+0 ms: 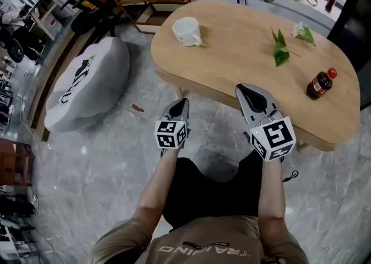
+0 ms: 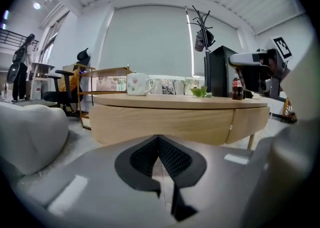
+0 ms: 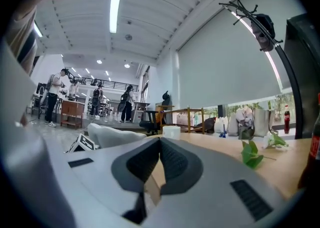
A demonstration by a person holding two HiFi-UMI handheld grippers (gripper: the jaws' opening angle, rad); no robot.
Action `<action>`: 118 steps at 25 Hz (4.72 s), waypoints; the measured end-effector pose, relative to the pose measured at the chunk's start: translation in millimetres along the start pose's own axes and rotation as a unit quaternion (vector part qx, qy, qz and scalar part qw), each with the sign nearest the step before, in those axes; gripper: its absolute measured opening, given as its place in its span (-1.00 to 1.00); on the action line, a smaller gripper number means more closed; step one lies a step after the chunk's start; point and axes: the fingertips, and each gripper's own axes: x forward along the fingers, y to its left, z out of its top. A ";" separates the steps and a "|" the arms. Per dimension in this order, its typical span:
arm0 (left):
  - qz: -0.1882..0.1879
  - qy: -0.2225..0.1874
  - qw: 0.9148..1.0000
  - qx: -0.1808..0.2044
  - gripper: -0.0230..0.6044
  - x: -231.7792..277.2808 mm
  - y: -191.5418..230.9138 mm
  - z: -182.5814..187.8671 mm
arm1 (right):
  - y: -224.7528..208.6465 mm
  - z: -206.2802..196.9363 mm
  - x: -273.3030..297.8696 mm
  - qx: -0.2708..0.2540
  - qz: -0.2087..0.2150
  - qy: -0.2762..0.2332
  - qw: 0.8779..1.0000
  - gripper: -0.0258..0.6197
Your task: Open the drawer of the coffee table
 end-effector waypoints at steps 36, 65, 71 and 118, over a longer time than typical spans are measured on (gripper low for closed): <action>-0.351 -0.083 0.894 -0.265 -0.27 89.2 -37.0 -52.3 | -0.8 -37.6 7.3 -0.037 -0.013 0.057 0.998 -0.91; -0.405 -0.089 0.849 -0.326 -0.74 64.0 -35.9 -71.1 | 30.6 -37.4 25.6 -0.035 0.024 0.072 0.997 -0.91; -0.407 -0.073 0.858 -0.305 -0.78 44.2 -37.3 -80.5 | 32.1 -29.1 22.4 -0.025 0.031 0.060 0.997 -0.91; -0.451 -0.087 0.831 -0.315 -0.48 -62.9 -39.5 -118.8 | 70.0 -41.7 32.6 -0.027 0.095 0.063 0.993 -0.91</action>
